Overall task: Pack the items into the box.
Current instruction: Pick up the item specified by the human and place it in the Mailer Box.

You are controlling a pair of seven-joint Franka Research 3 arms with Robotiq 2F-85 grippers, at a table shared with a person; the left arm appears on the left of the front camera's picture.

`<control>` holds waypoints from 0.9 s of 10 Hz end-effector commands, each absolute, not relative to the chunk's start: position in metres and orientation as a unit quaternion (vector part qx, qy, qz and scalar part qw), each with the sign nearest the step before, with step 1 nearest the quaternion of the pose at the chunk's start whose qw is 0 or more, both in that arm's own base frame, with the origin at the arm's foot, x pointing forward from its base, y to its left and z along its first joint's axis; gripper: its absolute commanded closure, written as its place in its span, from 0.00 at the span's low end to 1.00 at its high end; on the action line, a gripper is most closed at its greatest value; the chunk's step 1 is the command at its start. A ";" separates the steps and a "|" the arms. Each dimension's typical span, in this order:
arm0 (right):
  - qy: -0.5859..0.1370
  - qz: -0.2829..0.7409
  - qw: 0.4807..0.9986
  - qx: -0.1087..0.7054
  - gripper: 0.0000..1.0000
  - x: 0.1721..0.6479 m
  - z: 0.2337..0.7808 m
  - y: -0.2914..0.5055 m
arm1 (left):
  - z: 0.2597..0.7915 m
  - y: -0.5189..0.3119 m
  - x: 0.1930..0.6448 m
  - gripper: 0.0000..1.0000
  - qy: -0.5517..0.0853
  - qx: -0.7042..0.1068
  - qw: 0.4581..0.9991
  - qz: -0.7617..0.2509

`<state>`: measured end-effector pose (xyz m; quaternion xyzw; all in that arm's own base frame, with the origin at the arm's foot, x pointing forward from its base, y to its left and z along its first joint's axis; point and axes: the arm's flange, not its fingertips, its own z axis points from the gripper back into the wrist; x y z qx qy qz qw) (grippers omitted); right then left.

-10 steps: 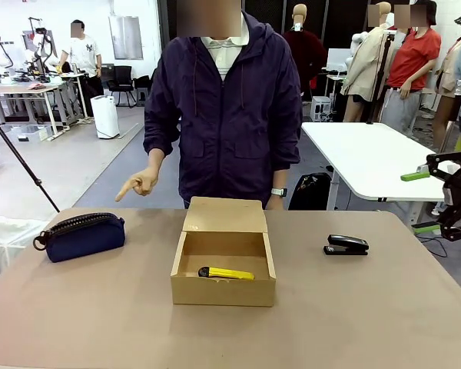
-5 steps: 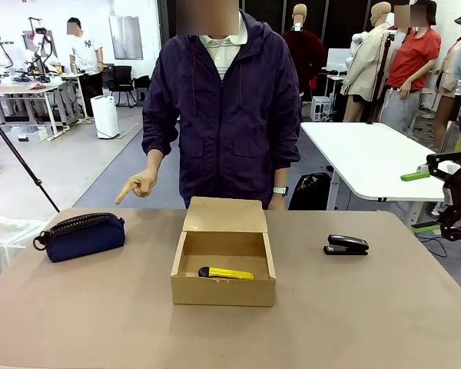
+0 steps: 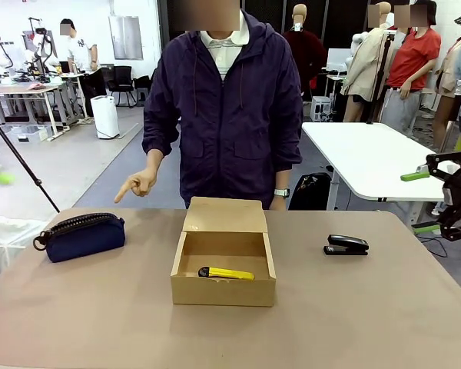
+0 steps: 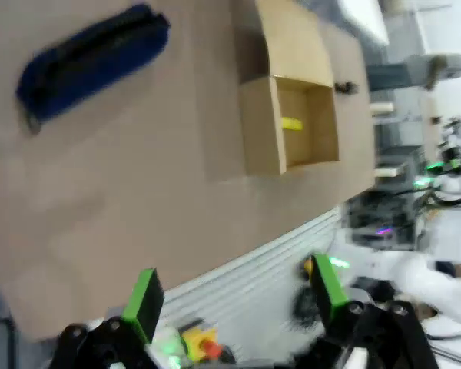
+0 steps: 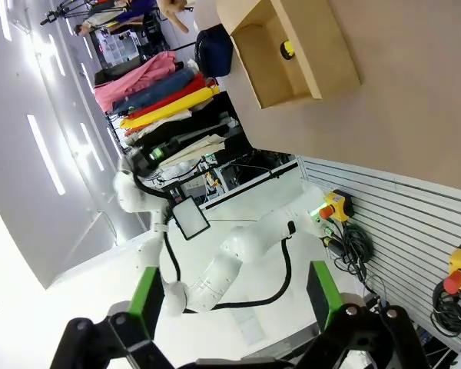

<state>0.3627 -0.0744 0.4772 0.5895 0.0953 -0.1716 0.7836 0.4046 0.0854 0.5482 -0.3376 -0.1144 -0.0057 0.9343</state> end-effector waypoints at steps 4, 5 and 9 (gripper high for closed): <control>0.101 -0.170 0.784 0.589 0.00 0.363 0.481 -0.077 | 0.533 -0.093 0.544 0.00 -0.055 0.082 0.980 -0.175; 0.101 -0.170 0.784 0.589 0.00 0.363 0.481 -0.077 | 0.527 -0.094 0.551 0.00 -0.087 0.155 0.970 -0.164; 0.101 -0.170 0.784 0.589 0.00 0.363 0.481 -0.077 | 0.519 -0.121 0.551 0.00 -0.047 0.012 0.983 -0.177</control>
